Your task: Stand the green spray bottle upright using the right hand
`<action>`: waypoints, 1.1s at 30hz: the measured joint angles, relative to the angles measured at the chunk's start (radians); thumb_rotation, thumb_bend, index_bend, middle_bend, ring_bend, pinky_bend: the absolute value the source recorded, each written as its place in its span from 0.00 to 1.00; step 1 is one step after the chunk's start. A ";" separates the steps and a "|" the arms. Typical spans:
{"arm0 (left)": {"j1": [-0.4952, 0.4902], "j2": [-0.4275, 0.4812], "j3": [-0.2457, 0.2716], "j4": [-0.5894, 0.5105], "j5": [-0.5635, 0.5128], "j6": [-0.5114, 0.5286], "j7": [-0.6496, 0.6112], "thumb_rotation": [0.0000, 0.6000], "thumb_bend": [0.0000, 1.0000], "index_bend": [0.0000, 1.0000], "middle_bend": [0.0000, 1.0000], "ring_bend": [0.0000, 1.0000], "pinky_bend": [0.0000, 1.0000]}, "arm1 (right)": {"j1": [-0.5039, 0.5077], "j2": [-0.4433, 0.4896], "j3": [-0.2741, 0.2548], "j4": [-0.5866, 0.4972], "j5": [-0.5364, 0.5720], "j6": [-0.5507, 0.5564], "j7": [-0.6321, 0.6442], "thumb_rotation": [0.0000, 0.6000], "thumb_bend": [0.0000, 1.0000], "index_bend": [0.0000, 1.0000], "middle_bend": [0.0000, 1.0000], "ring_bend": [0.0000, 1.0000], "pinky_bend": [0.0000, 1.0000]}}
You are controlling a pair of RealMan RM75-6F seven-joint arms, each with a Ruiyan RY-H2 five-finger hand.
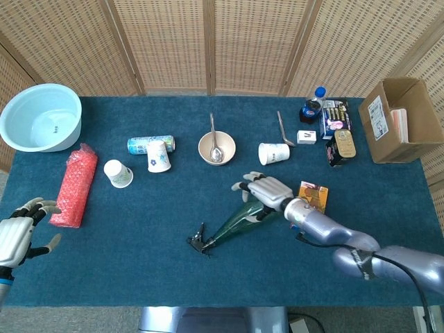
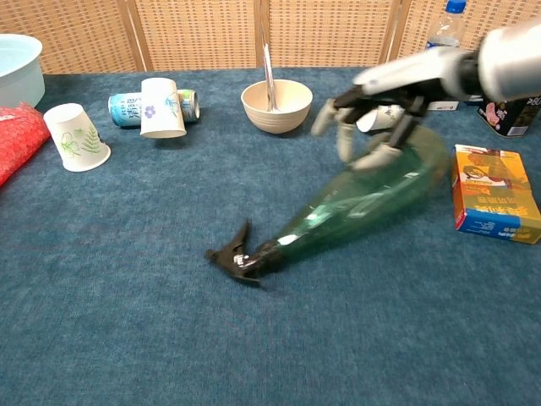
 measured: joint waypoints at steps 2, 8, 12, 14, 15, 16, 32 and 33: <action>-0.005 -0.003 -0.001 0.003 0.003 -0.005 -0.001 1.00 0.37 0.32 0.27 0.17 0.23 | -0.013 0.023 -0.015 -0.026 0.024 0.021 -0.031 0.91 0.32 0.17 0.39 0.06 0.08; -0.018 -0.010 -0.005 0.006 0.011 -0.013 -0.004 1.00 0.37 0.32 0.27 0.17 0.23 | -0.052 0.088 -0.050 -0.116 0.119 0.107 -0.138 0.83 0.31 0.16 0.39 0.06 0.09; -0.018 -0.010 -0.004 0.005 0.024 -0.004 -0.011 1.00 0.37 0.32 0.27 0.17 0.23 | -0.077 0.112 -0.046 -0.169 0.124 0.160 -0.161 0.68 0.27 0.14 0.33 0.04 0.09; -0.017 -0.010 -0.004 0.006 0.031 0.004 -0.014 1.00 0.37 0.32 0.27 0.17 0.23 | -0.091 0.116 -0.038 -0.189 0.101 0.185 -0.160 0.59 0.25 0.13 0.29 0.03 0.09; -0.016 -0.010 -0.004 0.007 0.035 0.011 -0.017 1.00 0.37 0.32 0.27 0.17 0.23 | -0.097 0.117 -0.034 -0.197 0.086 0.193 -0.158 0.59 0.25 0.13 0.29 0.03 0.09; -0.014 -0.010 -0.004 0.008 0.038 0.016 -0.018 1.00 0.37 0.32 0.27 0.17 0.23 | -0.105 0.117 -0.030 -0.206 0.065 0.204 -0.158 0.59 0.26 0.12 0.28 0.03 0.09; -0.004 0.018 -0.005 0.002 0.064 0.056 -0.027 1.00 0.37 0.33 0.27 0.17 0.23 | -0.123 -0.016 -0.043 -0.246 0.007 0.291 -0.439 0.95 0.28 0.13 0.22 0.01 0.09; -0.004 0.019 -0.005 0.003 0.066 0.058 -0.030 1.00 0.37 0.33 0.27 0.17 0.23 | -0.119 -0.027 -0.045 -0.245 0.016 0.294 -0.463 0.97 0.28 0.13 0.22 0.01 0.09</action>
